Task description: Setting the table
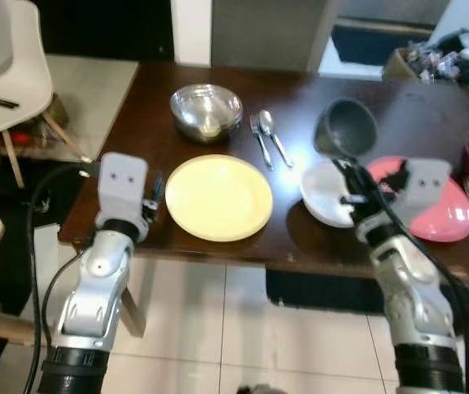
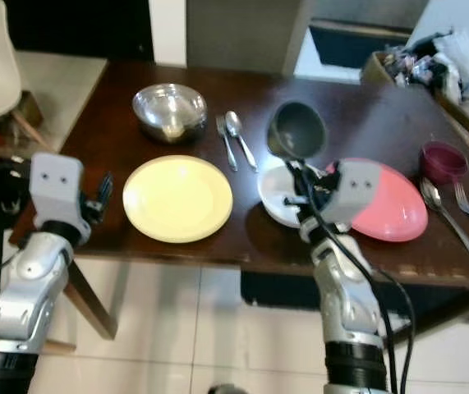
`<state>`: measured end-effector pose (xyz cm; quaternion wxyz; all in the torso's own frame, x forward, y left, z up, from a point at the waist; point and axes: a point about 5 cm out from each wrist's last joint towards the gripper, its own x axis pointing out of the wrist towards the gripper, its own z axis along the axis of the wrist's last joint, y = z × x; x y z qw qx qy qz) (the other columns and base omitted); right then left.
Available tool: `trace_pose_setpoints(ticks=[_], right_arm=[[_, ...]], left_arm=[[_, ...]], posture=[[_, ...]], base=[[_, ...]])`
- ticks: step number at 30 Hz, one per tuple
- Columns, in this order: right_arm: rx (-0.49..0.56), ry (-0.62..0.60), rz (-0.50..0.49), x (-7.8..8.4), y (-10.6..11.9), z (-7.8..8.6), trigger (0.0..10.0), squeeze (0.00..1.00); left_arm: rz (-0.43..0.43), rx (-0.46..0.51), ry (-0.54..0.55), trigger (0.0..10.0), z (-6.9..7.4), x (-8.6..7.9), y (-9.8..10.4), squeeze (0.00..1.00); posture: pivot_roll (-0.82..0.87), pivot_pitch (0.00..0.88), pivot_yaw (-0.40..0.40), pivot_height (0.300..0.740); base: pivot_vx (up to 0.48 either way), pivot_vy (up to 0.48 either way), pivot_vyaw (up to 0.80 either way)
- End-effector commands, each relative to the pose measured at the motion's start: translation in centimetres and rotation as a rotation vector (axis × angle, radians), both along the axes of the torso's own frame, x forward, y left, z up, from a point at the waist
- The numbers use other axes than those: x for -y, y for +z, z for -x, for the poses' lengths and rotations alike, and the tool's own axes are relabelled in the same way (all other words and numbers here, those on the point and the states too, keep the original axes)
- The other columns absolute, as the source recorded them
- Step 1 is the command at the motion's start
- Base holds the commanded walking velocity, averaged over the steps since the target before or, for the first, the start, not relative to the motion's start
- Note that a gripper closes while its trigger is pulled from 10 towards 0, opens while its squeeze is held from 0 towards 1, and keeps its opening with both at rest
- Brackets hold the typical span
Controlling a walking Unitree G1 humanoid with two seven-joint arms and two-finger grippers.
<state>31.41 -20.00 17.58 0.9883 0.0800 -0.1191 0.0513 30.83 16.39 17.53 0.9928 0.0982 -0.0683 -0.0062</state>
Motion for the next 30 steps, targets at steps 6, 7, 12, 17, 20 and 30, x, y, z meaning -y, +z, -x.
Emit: trace_pose_setpoints(ticks=[6, 7, 12, 17, 20, 30], right_arm=[[-0.002, 0.019, 0.012, -0.5, -0.1, -0.1, 10.0, 0.00], [-0.009, 0.021, 0.025, -0.5, -0.2, -0.1, 10.0, 0.00], [-0.024, 0.014, 0.053, -0.4, -0.3, -0.2, 10.0, 0.00], [-0.044, 0.050, 0.075, -0.6, -0.5, -0.3, 10.0, 0.00], [-0.063, 0.073, 0.082, -1.1, -0.8, -0.6, 10.0, 0.00], [-0.182, 0.024, 0.163, -1.7, -2.3, -1.9, 10.0, 0.00]], left_arm=[[-0.015, -0.019, -0.001, 10.0, 0.1, -0.2, -0.5, 0.00], [-0.014, -0.026, -0.016, 10.0, 0.2, -0.1, -0.5, 0.00], [-0.008, -0.053, -0.109, 10.0, 0.3, 0.2, -0.5, 0.00], [0.021, -0.049, -0.367, 10.0, 1.0, 0.9, 1.4, 0.00], [-0.005, -0.029, -0.461, 10.0, 1.1, 0.8, 2.6, 0.00], [-0.162, -0.007, -0.574, 10.0, -0.1, 2.2, 4.7, 0.00]], posture=[[-0.06, 0.010, 0.010, 0.740], [-0.06, 0.011, 0.011, 0.740], [-0.06, 0.013, 0.010, 0.740], [-0.06, 0.015, 0.010, 0.740], [-0.05, 0.017, 0.011, 0.740], [-0.04, 0.029, 0.012, 0.740]], base=[[0.458, 0.000, 0.00], [0.368, 0.000, 0.00], [0.191, 0.000, 0.00], [0.000, 0.000, 0.00], [0.000, 0.000, 0.00], [0.000, 0.000, 0.00]])
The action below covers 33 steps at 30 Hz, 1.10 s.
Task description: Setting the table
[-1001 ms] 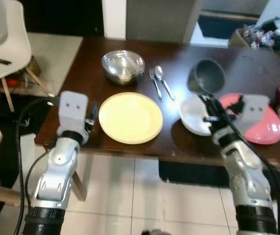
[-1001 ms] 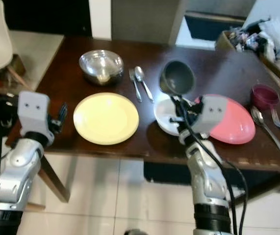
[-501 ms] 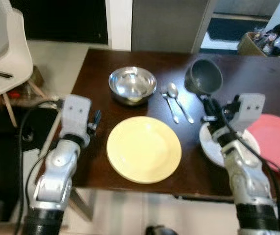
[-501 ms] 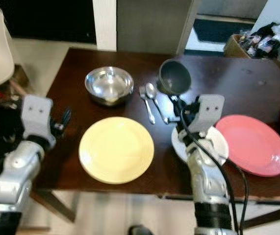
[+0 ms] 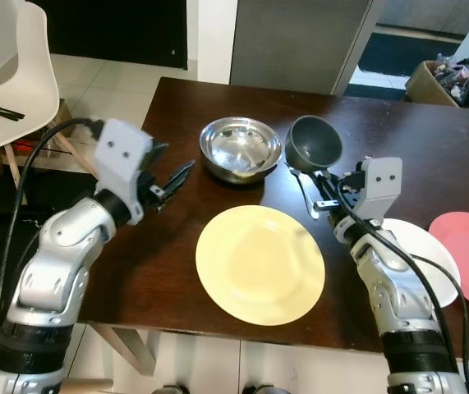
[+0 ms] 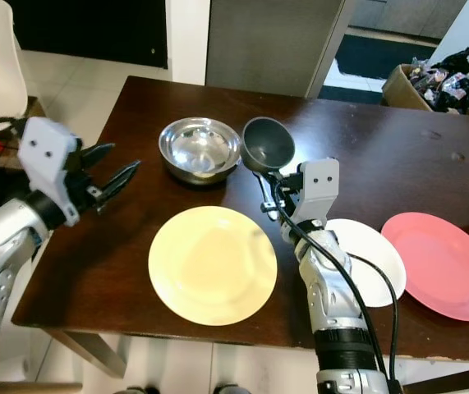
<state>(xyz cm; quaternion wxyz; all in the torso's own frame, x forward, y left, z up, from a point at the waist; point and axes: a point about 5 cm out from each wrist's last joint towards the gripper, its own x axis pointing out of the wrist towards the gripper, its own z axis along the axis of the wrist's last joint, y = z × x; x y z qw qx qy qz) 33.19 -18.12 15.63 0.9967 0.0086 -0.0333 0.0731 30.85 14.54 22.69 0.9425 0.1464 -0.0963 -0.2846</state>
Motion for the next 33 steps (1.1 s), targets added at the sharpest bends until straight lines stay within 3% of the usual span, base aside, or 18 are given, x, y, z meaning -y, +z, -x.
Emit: trace_pose_setpoints(ticks=[1, 2, 5, 10, 13, 18, 24, 28, 33], right_arm=[[-0.022, -0.019, 0.018, 0.2, -0.3, -0.3, 10.0, 0.00], [-0.022, -0.019, 0.018, 0.2, -0.3, -0.3, 10.0, 0.00], [-0.058, -0.062, 0.055, 0.7, -0.6, -0.8, 10.0, 0.00], [-0.088, -0.091, 0.073, 1.3, -1.0, -1.1, 10.0, 0.00], [-0.129, -0.096, 0.077, 1.4, -1.5, -1.3, 10.0, 0.00], [-0.127, -0.094, 0.082, 1.3, -1.4, -1.5, 10.0, 0.00], [-0.156, -0.016, 0.074, -0.1, -2.4, -1.9, 10.0, 0.00], [-0.187, 0.038, 0.109, -1.1, -3.3, -1.9, 10.0, 0.00], [-0.201, 0.038, 0.126, -1.2, -3.8, -1.9, 10.0, 0.00]], left_arm=[[-0.047, -0.019, -0.045, 10.0, -0.4, 1.2, -0.5, 0.00], [-0.047, -0.019, -0.045, 10.0, -0.4, 1.2, -0.5, 0.00], [-0.115, -0.042, -0.122, 10.0, -1.2, 3.9, -0.6, 0.00], [-0.141, -0.076, -0.142, 10.0, -1.7, 5.3, -0.7, 0.00], [-0.177, -0.138, -0.238, 10.0, -1.0, 6.8, -1.2, 0.00], [-0.199, -0.153, -0.288, 10.0, -0.6, 7.3, -1.3, 0.00], [-0.229, -0.151, -0.316, 10.0, -0.8, 8.1, -1.1, 0.00], [-0.234, -0.156, -0.316, 10.0, -0.8, 8.0, -0.8, 0.00], [-0.233, -0.160, -0.318, 10.0, -0.5, 7.9, -0.8, 0.00]], posture=[[-0.05, 0.032, 0.012, 0.740], [-0.05, 0.032, 0.012, 0.740], [-0.05, 0.035, 0.018, 0.740], [-0.05, 0.038, 0.025, 0.740], [-0.05, 0.044, 0.031, 0.740], [-0.05, 0.047, 0.033, 0.740], [-0.04, 0.052, 0.044, 0.740], [-0.02, 0.058, 0.042, 0.740], [-0.01, 0.064, 0.039, 0.740]], base=[[0.000, 0.000, 0.00], [0.000, 0.000, 0.00], [0.000, 0.000, 0.00], [0.000, 0.000, 0.00], [0.000, 0.000, 0.00], [0.000, 0.000, 0.00], [0.000, 0.000, 0.00], [0.000, 0.000, 0.00], [0.000, 0.000, 0.00]])
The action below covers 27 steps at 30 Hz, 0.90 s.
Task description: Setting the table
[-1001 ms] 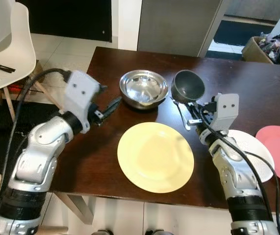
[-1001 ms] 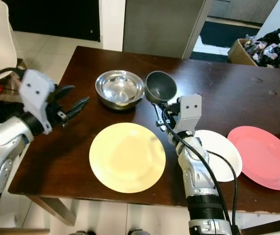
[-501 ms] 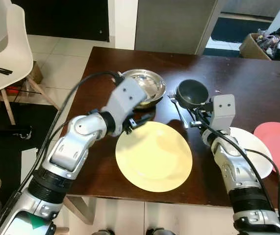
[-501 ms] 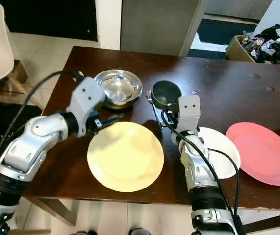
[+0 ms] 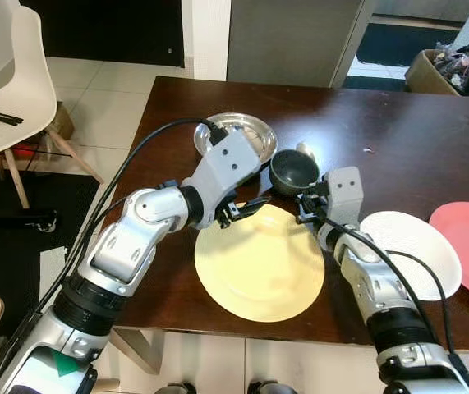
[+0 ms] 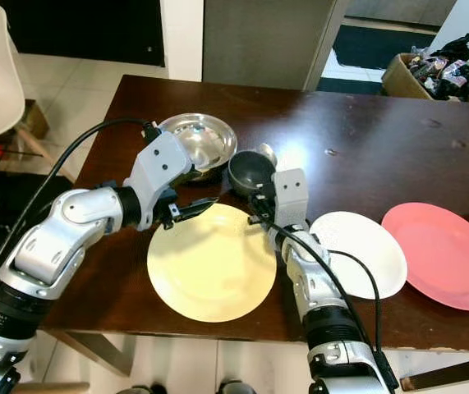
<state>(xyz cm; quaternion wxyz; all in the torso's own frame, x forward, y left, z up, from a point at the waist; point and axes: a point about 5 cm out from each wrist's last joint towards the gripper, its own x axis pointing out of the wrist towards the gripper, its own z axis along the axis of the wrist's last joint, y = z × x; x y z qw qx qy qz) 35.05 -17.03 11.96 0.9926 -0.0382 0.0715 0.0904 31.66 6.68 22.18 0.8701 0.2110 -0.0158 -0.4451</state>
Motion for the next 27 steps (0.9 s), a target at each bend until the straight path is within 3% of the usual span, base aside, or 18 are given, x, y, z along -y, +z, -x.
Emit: trace_pose_setpoints(ticks=[1, 12, 13, 14, 15, 16, 17, 18, 19, 27], right_arm=[[0.001, 0.004, 0.020, -0.1, -0.2, -0.1, 10.0, 0.00], [0.013, 0.011, 0.042, 0.1, -0.1, -0.4, 10.0, 0.00], [0.014, 0.005, 0.043, 0.2, -0.1, -0.4, 10.0, 0.04], [0.016, -0.002, 0.044, 0.3, -0.2, -0.4, 10.0, 0.36], [0.016, -0.002, 0.044, 0.3, -0.2, -0.4, 10.0, 0.36], [0.021, -0.014, 0.050, 0.4, -0.1, -0.4, 10.0, 0.49], [0.021, -0.014, 0.050, 0.4, -0.1, -0.4, 10.0, 0.49], [0.025, -0.021, 0.055, 0.5, -0.1, -0.4, 10.0, 0.59], [0.035, -0.039, 0.059, 0.7, 0.0, -0.3, 10.0, 1.00], [0.107, -0.084, 0.058, 1.0, 1.2, -0.1, 10.0, 1.00]], left_arm=[[-0.012, -0.011, -0.008, 10.0, 0.4, 0.0, -0.3, 0.00], [-0.011, -0.018, 0.009, 10.0, 0.4, -0.4, -0.4, 0.00], [-0.011, -0.018, 0.010, 10.0, 0.3, -0.4, -0.4, 0.00], [-0.011, -0.019, 0.011, 10.0, 0.3, -0.3, -0.4, 0.00], [-0.011, -0.019, 0.011, 10.0, 0.3, -0.3, -0.4, 0.00], [-0.011, -0.020, 0.012, 10.0, 0.3, -0.3, -0.4, 0.00], [-0.011, -0.020, 0.012, 10.0, 0.3, -0.3, -0.4, 0.00], [-0.011, -0.020, 0.012, 10.0, 0.3, -0.3, -0.5, 0.00], [-0.011, -0.020, 0.013, 10.0, 0.3, -0.3, -0.5, 0.00], [-0.009, -0.021, 0.016, 10.0, 0.0, -0.3, -0.4, 0.00]], posture=[[-0.01, 0.064, 0.039, 0.740], [-0.01, 0.061, 0.040, 0.740], [-0.01, 0.059, 0.038, 0.740], [-0.02, 0.058, 0.039, 0.740], [-0.02, 0.058, 0.039, 0.740], [-0.02, 0.058, 0.039, 0.740], [-0.02, 0.058, 0.039, 0.740], [-0.02, 0.057, 0.040, 0.740], [-0.02, 0.056, 0.041, 0.740], [-0.03, 0.053, 0.047, 0.740]], base=[[0.000, 0.000, 0.00], [0.000, 0.000, 0.00], [0.000, 0.000, 0.00], [0.000, 0.000, 0.00], [0.000, 0.000, 0.00], [0.000, 0.000, 0.00], [0.000, 0.000, 0.00], [0.000, 0.000, 0.00], [0.000, 0.000, 0.00], [0.000, 0.000, 0.00]])
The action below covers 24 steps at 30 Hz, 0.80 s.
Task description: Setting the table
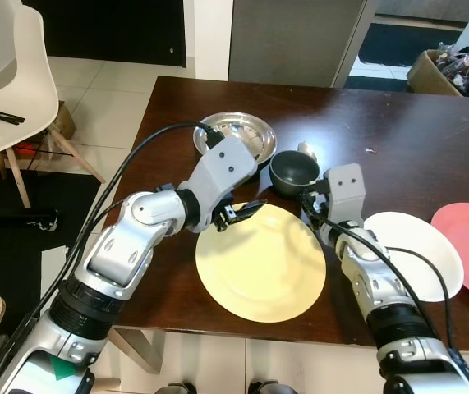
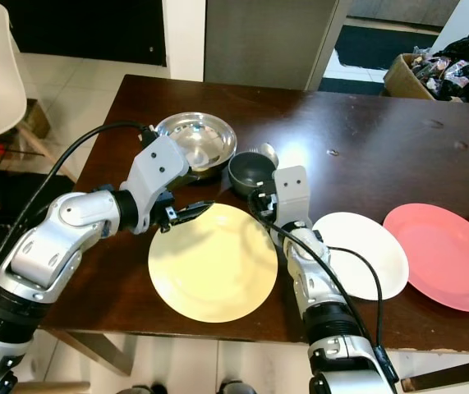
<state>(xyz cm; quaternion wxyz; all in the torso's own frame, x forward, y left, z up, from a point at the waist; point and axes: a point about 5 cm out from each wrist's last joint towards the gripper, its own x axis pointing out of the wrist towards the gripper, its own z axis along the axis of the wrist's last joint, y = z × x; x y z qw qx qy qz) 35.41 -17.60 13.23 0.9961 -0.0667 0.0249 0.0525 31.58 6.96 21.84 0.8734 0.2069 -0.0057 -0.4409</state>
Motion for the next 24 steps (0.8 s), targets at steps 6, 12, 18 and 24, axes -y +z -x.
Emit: trace_pose_setpoints(ticks=[6, 12, 18, 24], right_arm=[[0.068, -0.017, -0.007, 0.6, 1.4, 0.8, 10.0, 0.00], [0.146, -0.045, -0.023, 0.9, 3.3, 1.8, 10.0, 0.00], [0.261, -0.036, -0.047, 0.3, 5.1, 4.3, 10.0, 0.00], [0.387, 0.072, -0.133, -2.5, 6.6, 7.5, 10.0, 0.00]], left_arm=[[0.000, -0.004, 0.002, 10.0, -0.2, 0.2, -0.2, 0.00], [0.011, -0.007, 0.016, 10.0, -0.2, 0.1, -0.2, 0.00], [0.062, 0.020, 0.095, 10.0, -0.6, -0.8, 0.0, 0.00], [0.224, 0.082, 0.311, 10.0, -1.3, -3.2, 0.6, 0.00]], posture=[[-0.05, 0.052, 0.040, 0.740], [-0.06, 0.053, 0.036, 0.740], [-0.08, 0.056, 0.043, 0.740], [-0.11, 0.060, 0.061, 0.740]], base=[[0.000, 0.000, 0.00], [0.000, 0.000, 0.00], [0.000, 0.000, 0.00], [0.000, 0.000, 0.00]])
